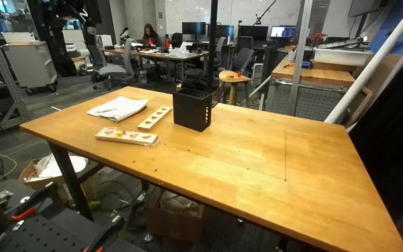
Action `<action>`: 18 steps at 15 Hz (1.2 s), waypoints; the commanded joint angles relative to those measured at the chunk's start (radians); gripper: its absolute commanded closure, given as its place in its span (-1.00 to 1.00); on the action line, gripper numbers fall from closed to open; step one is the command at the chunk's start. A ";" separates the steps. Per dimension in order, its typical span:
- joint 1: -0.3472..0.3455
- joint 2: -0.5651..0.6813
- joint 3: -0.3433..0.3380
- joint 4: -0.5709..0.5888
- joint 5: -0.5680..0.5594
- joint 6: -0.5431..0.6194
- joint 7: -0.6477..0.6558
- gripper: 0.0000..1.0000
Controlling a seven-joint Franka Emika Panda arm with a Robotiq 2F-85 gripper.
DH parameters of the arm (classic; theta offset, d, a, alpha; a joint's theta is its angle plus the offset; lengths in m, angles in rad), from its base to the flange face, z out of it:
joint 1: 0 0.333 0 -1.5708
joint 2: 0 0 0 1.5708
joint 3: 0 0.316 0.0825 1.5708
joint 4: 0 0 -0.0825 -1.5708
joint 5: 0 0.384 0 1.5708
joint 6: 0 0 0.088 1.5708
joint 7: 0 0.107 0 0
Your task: Put the white towel in the basket.
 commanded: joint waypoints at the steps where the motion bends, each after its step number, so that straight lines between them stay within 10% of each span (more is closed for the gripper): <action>1: 0.014 0.001 -0.011 0.006 -0.005 -0.002 0.005 -1.00; 9: 0.014 0.007 -0.008 0.022 -0.009 -0.003 0.006 -1.00; 18: 0.041 0.283 0.071 0.262 -0.196 0.117 0.025 -1.00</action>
